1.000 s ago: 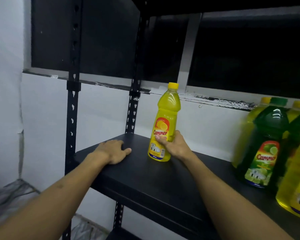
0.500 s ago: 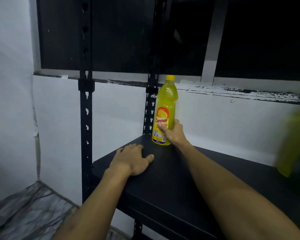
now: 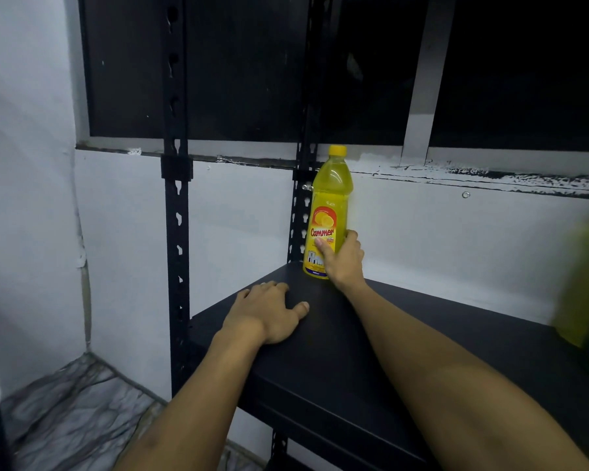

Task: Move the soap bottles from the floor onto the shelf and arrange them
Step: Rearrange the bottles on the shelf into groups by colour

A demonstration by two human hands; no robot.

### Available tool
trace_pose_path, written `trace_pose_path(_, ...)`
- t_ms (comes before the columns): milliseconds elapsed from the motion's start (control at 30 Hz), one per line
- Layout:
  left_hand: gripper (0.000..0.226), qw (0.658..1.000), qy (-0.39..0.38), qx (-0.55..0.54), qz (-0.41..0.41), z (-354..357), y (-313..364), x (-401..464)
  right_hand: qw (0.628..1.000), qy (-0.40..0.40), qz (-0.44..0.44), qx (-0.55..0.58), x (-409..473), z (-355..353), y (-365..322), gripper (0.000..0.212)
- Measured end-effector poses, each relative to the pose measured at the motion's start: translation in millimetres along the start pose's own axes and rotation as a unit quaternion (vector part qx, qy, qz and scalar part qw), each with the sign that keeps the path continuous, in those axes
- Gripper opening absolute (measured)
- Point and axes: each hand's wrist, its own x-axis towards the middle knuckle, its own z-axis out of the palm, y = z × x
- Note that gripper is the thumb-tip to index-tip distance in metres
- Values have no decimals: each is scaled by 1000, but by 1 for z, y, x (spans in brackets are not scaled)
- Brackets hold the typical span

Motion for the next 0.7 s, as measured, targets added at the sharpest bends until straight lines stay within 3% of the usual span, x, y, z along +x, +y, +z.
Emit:
trace_pose_path(133,68,1000,0,-7,-3,-2,0,0,999,-5,-12,-48,-7,0,-4,68)
trace_pose_path(267,66,1000,-3,-20,-7,-6,2,-8,977,-11,-12,-212,-19,-8,-4,69)
trace_pose_path(433,54,999,7,-40,-29,-12,6,-18,928,-129,13,-350,-48,-36,1,53)
trace_pose_path(700,39,999,-1,-22,-47,-27,22,-50,900,-214,13,-380,-121,-117,-7,55)
